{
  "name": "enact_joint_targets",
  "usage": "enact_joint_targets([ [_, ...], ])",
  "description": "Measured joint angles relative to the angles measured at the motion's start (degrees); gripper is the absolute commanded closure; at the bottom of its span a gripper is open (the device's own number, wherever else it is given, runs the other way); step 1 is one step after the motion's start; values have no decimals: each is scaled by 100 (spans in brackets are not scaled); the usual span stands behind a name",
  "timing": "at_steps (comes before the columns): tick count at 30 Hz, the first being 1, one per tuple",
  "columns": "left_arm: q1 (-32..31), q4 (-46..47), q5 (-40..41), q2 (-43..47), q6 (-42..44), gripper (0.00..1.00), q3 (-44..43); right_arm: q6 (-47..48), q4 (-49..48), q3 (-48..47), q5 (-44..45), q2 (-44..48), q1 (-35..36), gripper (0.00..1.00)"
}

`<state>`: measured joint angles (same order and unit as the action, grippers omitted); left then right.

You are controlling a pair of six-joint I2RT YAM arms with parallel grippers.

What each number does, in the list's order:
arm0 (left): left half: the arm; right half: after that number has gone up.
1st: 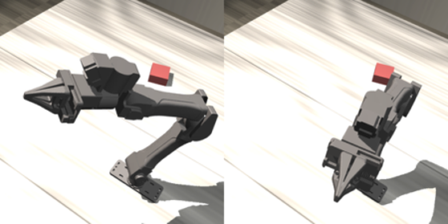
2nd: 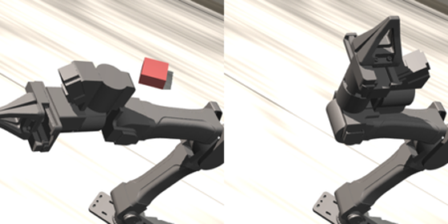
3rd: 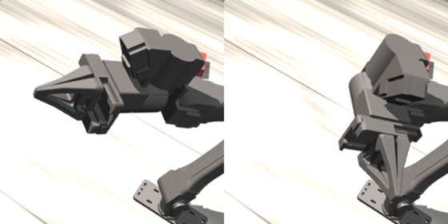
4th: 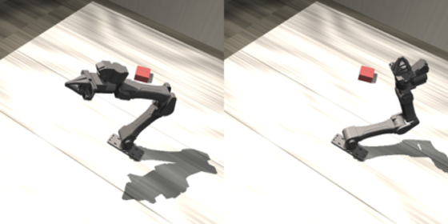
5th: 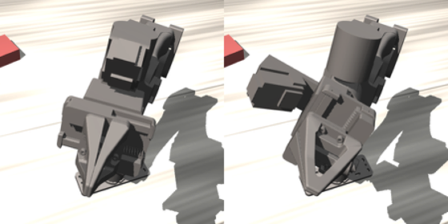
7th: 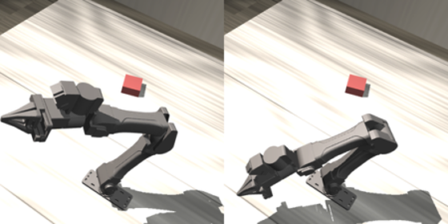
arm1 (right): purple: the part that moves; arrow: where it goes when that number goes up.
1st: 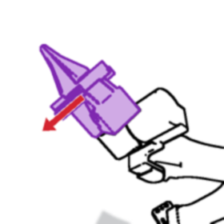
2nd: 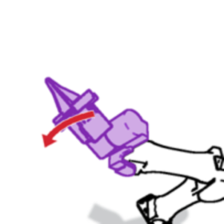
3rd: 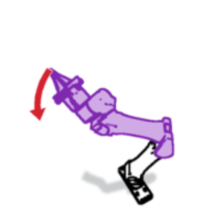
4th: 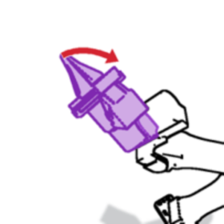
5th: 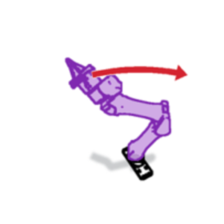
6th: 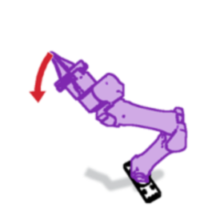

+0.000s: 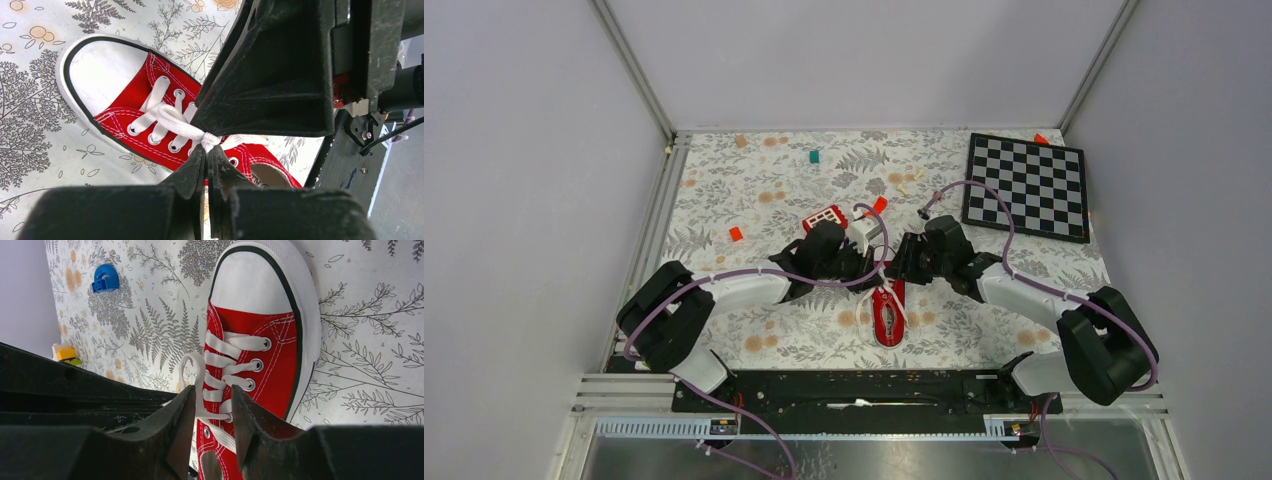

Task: Tie the shoes
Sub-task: Cross the shoelace with the shoelace.

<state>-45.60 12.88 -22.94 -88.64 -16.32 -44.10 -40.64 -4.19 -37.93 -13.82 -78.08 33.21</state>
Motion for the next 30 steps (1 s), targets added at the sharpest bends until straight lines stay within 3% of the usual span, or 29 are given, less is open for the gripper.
enact_joint_targets([
  [11, 0, -39, 0, 2, 2, 100, 0, -26, -240, -4, -304, -332, -37, 65],
  [13, 0, -39, 2, 4, 4, 100, 0, -28, -267, -9, -378, -396, -42, 73],
  [17, 7, -35, 2, 11, 37, 100, 0, -42, -293, -15, -538, -437, -42, 100],
  [30, 216, -33, -17, 120, 127, 100, 273, -20, -168, 17, -146, -66, -42, 100],
])
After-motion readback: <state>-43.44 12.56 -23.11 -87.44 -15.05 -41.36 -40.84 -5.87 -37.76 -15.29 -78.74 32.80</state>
